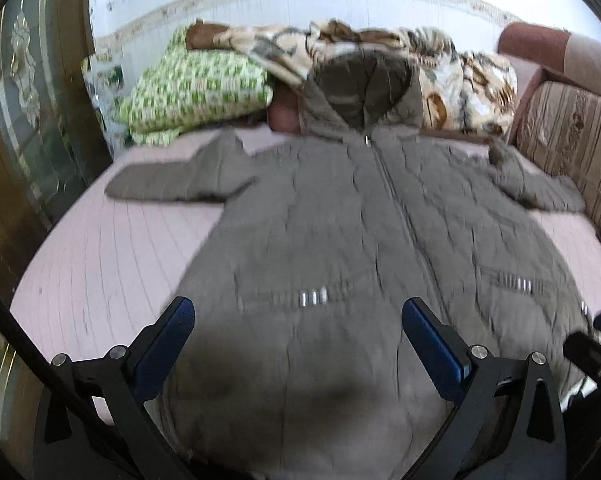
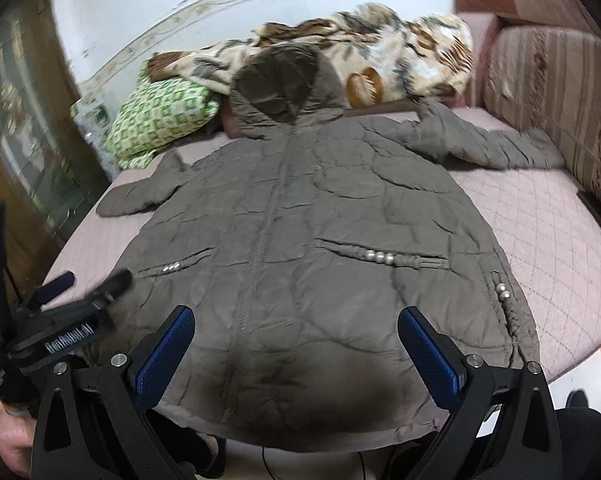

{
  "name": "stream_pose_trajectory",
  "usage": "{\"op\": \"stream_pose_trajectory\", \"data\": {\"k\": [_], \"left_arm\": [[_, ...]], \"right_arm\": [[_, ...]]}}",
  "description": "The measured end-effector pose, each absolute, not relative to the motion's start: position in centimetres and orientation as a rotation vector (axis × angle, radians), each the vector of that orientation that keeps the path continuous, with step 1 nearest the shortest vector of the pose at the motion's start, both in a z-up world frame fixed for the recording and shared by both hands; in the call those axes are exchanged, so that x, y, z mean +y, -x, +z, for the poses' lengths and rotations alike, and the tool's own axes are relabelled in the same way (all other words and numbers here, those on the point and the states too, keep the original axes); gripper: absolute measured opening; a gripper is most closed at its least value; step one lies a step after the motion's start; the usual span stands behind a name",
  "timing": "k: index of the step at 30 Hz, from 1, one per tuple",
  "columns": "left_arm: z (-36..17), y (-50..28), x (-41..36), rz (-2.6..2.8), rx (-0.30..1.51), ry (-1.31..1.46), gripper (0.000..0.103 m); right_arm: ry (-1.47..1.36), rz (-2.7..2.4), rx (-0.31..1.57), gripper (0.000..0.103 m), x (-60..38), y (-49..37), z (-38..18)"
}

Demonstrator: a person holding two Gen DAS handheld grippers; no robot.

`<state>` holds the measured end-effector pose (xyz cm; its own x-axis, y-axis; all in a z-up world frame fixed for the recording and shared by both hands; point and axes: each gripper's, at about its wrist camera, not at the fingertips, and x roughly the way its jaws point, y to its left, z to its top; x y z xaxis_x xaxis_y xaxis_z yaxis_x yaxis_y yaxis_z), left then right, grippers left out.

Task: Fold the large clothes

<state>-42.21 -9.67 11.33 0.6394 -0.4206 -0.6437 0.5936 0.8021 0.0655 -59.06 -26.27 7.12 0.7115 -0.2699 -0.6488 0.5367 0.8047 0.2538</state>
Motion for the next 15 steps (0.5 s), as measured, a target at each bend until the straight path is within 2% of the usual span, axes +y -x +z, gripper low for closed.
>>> {"op": "stream_pose_trajectory", "data": {"k": [9, 15], "left_arm": [[13.7, 35.7, -18.1, -0.658, 0.606, -0.243, 0.103], [9.7, 33.8, -21.2, -0.732, 0.615, -0.259, 0.103]], "right_arm": [[-0.680, -0.548, 0.538, 0.103, -37.1, 62.5, 8.0], [-0.887, -0.613, 0.429, 0.103, -48.6, 64.9, 8.5]]}}
